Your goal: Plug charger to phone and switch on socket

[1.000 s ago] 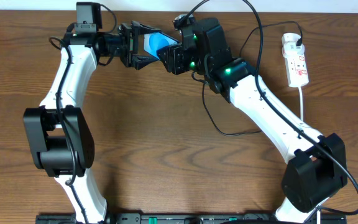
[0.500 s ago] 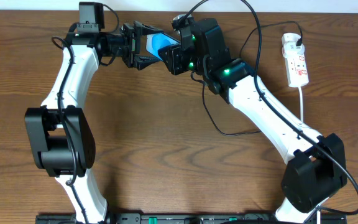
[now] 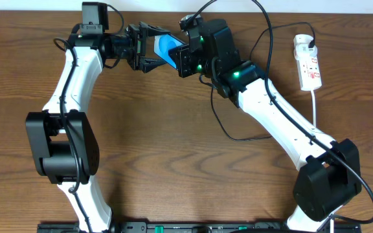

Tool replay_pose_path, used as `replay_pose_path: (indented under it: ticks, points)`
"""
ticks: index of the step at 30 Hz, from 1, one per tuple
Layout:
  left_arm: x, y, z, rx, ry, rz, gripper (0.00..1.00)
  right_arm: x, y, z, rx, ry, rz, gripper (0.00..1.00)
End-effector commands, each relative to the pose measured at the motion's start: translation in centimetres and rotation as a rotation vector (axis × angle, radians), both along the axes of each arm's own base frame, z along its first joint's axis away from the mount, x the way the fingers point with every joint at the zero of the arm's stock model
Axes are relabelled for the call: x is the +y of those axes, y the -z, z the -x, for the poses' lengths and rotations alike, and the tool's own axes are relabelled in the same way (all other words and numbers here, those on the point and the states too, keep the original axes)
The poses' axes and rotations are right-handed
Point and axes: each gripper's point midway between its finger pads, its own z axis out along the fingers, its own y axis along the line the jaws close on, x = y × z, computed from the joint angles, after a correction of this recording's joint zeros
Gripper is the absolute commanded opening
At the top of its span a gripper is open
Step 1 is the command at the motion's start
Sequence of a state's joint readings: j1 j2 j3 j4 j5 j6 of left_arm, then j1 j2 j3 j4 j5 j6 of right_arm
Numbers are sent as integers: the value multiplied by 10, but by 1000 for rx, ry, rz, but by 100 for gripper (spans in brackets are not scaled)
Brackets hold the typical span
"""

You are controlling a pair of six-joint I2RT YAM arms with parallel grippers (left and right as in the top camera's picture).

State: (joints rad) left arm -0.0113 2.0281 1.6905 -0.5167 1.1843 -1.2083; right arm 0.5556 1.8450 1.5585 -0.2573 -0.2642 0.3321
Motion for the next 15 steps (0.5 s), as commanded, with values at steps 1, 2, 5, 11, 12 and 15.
replay_pose_path:
  ticks: [1, 2, 5, 11, 12, 15]
  points:
    - [-5, -19, 2, -38, 37, 46, 7, 8, -9, 1, -18, -23, -16, 15]
    - [-5, -19, 2, -40, 38, 49, 7, 8, -9, 1, -18, -23, -16, 12]
    - [-5, -20, 2, -43, 39, 50, 7, 8, -9, 1, -18, -23, -16, 6]
    - [-5, -21, 1, -54, 40, 50, 7, 8, -9, 1, -18, -23, -16, 1]
    - [-5, -21, 1, -54, 40, 50, 7, 8, -9, 1, -18, -23, -15, 1]
    - [-5, -21, 1, -54, 40, 50, 7, 8, -9, 1, -19, -24, -14, 1]
